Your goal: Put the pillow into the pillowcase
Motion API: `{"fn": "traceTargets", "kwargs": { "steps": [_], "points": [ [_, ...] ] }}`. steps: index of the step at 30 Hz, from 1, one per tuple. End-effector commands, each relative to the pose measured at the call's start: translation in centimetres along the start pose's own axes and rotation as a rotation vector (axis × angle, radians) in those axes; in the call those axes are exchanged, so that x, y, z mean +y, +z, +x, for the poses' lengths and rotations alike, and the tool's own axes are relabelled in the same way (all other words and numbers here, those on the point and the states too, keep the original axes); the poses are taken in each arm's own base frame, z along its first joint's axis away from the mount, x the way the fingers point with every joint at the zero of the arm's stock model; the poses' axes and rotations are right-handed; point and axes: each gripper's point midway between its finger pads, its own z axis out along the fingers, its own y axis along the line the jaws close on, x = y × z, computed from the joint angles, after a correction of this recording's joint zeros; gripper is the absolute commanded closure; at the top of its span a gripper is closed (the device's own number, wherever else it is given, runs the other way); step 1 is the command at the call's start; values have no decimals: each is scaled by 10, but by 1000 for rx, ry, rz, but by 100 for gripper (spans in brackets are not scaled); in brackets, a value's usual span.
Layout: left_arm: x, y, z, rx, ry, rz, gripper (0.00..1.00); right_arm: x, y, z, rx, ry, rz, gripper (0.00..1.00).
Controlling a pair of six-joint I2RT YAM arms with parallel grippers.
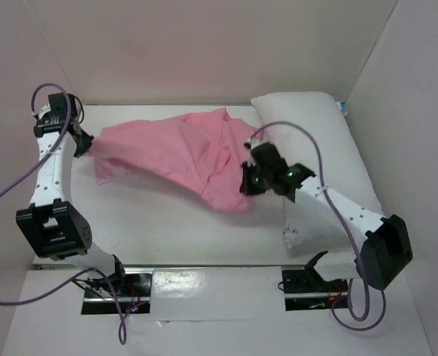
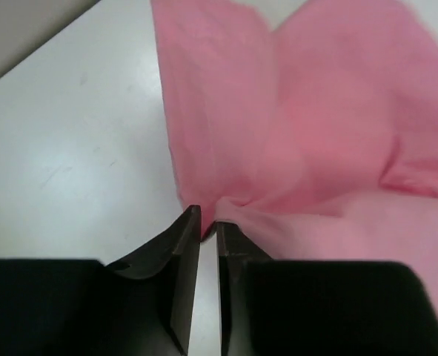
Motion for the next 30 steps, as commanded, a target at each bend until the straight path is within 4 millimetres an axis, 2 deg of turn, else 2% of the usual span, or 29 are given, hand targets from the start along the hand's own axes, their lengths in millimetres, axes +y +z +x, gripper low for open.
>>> {"fn": "traceTargets", "kwargs": {
  "steps": [1, 2, 3, 4, 5, 6, 7, 8, 9, 10, 11, 12, 13, 14, 16, 17, 18, 19, 20, 22, 23, 24, 25, 26, 27, 28, 30],
  "points": [
    [45, -23, 3, -63, -27, -72, 67, -8, 6, 102, 220, 58, 51, 100],
    [45, -19, 17, -28, -5, -47, 49, -7, 5, 118, 249, 59, 50, 96],
    [43, -22, 19, -26, 22, -19, 29, -4, 5, 138, 292, 52, 51, 84],
    [38, -28, 16, -38, 31, 22, 23, -3, 2, 141, 297, 37, 55, 66],
    [32, -30, 20, -24, 57, 48, 21, -10, -1, 146, 309, 27, 99, 37],
    [27, -31, 24, -15, 78, 66, 19, -1, -6, 132, 269, 9, 92, 32],
    [17, -35, 30, -16, 109, 81, 18, -1, -8, 122, 245, 5, 112, 26],
    [11, -43, 28, -41, 132, 94, 18, -6, -12, 112, 219, -2, 156, 23],
    [9, -44, 29, -60, 151, 80, 18, 2, -18, 86, 157, -12, 149, 21],
    [3, -47, 33, -67, 173, 84, 20, 4, -22, 73, 124, -26, 157, 21],
    [-11, -55, 48, -63, 241, 121, 25, 6, -26, 59, 88, -25, 166, 19],
    [-22, -54, 56, -69, 276, 154, 30, 3, -27, 47, 54, -27, 202, 19],
    [-35, -58, 68, -55, 322, 205, 34, 7, -35, 24, -2, -11, 203, 19],
    [-57, -69, 92, -34, 409, 285, 37, 5, -35, 14, -22, -1, 221, 22],
    [-87, -70, 135, 51, 514, 394, 38, 7, -36, -12, -93, 30, 218, 32],
    [-102, -79, 167, 101, 590, 449, 38, -4, -34, -23, -113, 60, 241, 44],
    [-117, -86, 185, 135, 628, 498, 36, -3, -31, -28, -112, 78, 223, 48],
    [-126, -77, 210, 180, 684, 485, 35, -13, -35, -42, -138, 115, 234, 48],
    [-139, -88, 240, 211, 747, 520, 35, -22, -34, -45, -134, 131, 256, 48],
    [-159, -99, 272, 243, 794, 552, 34, -37, -39, -54, -145, 154, 281, 38],
    [-165, -96, 308, 280, 844, 533, 32, -54, -43, -63, -163, 177, 309, 31],
    [-172, -96, 322, 291, 873, 536, 32, -62, -45, -61, -147, 186, 317, 23],
    [-187, -100, 327, 276, 869, 548, 31, -73, -47, -59, -134, 194, 343, 15],
    [-192, -102, 344, 286, 900, 555, 30, -87, -53, -64, -144, 216, 373, 13],
    [-195, -85, 364, 312, 932, 519, 30, -92, -58, -64, -144, 216, 377, 11],
    [-209, -88, 368, 306, 922, 538, 30, -96, -63, -65, -148, 229, 380, 11],
    [-217, -80, 381, 315, 937, 530, 30, -110, -70, -62, -142, 236, 401, 9]
  ]
}}
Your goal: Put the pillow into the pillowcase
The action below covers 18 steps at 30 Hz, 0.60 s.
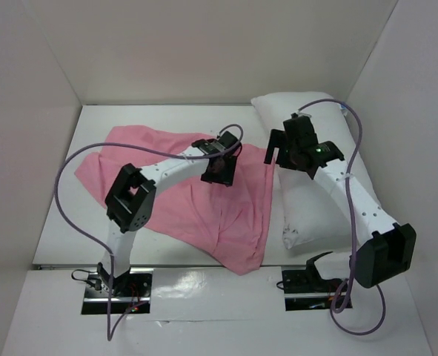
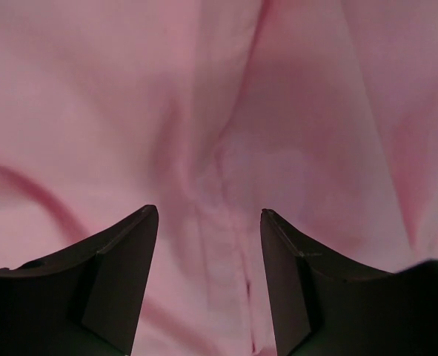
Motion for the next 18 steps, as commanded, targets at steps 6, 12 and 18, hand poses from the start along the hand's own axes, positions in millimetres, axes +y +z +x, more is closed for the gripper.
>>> {"fn": "traceTargets", "kwargs": {
  "steps": [6, 12, 18],
  "points": [
    [-7, 40, -23, -15, -25, -62, 32, -36, -24, -10, -11, 19, 14, 6],
    [-5, 57, -24, -7, -10, -97, 44, -45, -22, -9, 1, 30, 18, 6],
    [0, 51, -25, 4, -33, -108, 95, -50, -14, -14, 9, 15, 46, 5]
  ]
}}
